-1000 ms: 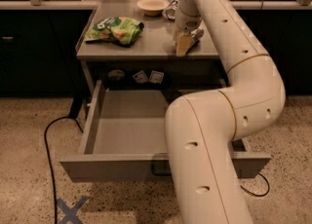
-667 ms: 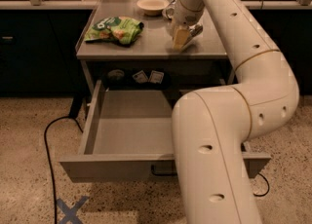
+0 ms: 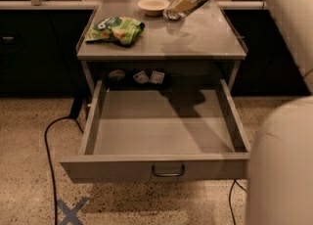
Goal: Place redbull can into top drawer
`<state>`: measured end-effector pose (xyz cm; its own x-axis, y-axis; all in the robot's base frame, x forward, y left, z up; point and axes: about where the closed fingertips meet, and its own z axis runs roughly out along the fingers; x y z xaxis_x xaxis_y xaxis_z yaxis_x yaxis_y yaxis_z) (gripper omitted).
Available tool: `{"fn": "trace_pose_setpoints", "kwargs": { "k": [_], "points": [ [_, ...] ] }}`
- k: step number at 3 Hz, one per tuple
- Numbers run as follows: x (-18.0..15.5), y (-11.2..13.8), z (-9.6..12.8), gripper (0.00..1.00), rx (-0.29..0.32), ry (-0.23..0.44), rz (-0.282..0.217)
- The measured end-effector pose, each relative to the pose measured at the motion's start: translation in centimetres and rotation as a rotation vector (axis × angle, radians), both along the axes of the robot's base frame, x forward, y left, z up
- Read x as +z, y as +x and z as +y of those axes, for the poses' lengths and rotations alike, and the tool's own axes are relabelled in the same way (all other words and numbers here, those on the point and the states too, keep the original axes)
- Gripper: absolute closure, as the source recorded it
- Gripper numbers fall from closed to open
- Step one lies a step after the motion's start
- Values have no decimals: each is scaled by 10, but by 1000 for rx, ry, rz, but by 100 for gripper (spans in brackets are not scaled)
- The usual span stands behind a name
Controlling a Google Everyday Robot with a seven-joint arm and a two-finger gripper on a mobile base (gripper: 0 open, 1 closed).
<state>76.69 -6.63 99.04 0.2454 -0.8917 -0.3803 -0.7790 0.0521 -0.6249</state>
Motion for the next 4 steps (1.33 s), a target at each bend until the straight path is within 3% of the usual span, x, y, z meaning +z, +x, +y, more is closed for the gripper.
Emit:
{"fn": "trace_pose_setpoints", "kwargs": {
  "k": [1,2,3,4],
  "points": [
    [76,-66,-11,100,0,102,-148],
    [67,-118,22,100,77,129,-154],
    [22,-134,46,100,125,104,-79],
    [22,-134,46,100,124,103,-80]
  ]
}}
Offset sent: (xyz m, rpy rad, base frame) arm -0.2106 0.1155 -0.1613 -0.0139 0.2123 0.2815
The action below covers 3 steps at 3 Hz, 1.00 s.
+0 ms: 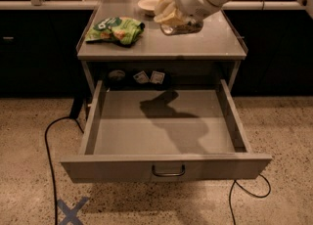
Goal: Place redbull can into top drawer
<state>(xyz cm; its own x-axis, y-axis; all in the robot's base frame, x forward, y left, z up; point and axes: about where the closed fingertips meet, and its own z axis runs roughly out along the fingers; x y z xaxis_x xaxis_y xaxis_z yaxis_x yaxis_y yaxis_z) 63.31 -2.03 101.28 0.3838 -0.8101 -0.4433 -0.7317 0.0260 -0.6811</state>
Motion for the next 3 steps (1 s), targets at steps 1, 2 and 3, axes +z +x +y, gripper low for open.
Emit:
{"fn": "trace_pose_setpoints", "kwargs": {
  "k": [1,2,3],
  "points": [
    [-27,-8,5,100,-7,17,43],
    [-70,-18,8,100,-15,28,98],
    [-117,-28,10,100,-27,34,153]
  ]
}}
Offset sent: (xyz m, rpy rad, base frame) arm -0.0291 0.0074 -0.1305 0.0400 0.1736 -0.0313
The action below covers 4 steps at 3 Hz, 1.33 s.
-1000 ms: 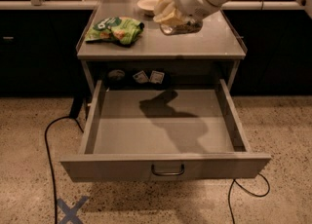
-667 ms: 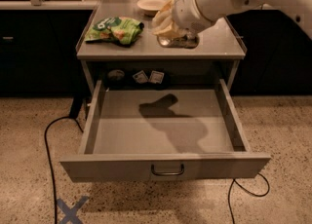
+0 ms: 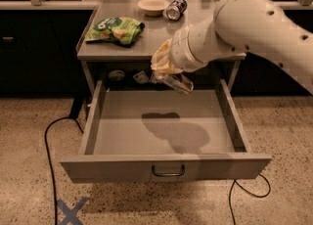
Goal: Place redbull can into top drawer
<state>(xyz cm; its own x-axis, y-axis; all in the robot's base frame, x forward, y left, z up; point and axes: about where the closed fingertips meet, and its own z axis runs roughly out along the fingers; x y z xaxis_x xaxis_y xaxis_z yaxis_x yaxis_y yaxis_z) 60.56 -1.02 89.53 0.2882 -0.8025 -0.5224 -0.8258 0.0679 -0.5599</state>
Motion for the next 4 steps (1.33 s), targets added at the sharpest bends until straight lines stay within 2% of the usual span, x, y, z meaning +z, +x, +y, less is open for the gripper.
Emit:
{"fn": "trace_pose_setpoints", "kwargs": {
  "k": [2,4],
  "points": [
    [-100,-21,-4,100,21,-50,67],
    [-204,-32,-17,100,9,-94,178]
  ]
}}
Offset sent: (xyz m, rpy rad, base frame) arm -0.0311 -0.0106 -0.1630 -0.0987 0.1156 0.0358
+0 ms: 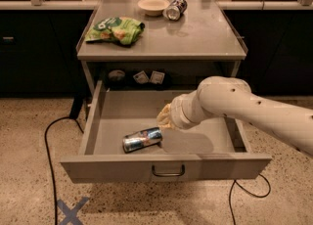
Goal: Place redbull can into top drawer
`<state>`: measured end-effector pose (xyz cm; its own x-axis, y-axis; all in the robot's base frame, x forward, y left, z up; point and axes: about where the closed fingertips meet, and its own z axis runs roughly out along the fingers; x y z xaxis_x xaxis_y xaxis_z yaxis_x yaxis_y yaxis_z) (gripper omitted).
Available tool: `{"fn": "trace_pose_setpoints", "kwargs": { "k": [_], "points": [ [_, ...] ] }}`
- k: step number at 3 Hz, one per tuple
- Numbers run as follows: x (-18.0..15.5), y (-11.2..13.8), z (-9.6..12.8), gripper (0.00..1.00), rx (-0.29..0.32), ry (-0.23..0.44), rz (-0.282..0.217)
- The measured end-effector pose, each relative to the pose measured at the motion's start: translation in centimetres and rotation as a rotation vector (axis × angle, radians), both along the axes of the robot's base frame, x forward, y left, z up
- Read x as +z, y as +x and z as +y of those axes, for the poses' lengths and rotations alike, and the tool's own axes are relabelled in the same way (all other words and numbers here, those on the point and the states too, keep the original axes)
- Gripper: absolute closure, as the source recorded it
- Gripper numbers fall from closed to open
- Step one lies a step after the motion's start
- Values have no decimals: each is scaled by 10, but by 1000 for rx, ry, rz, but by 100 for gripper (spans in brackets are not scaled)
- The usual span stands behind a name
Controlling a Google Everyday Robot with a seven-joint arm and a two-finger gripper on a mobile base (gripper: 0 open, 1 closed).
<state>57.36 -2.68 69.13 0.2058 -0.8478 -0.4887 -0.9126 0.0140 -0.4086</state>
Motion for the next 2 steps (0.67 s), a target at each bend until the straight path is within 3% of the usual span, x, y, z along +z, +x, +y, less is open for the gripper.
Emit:
{"fn": "trace_pose_setpoints", "kwargs": {
  "k": [2],
  "points": [
    [-2,0,0,59,1,-1,3]
  ]
}}
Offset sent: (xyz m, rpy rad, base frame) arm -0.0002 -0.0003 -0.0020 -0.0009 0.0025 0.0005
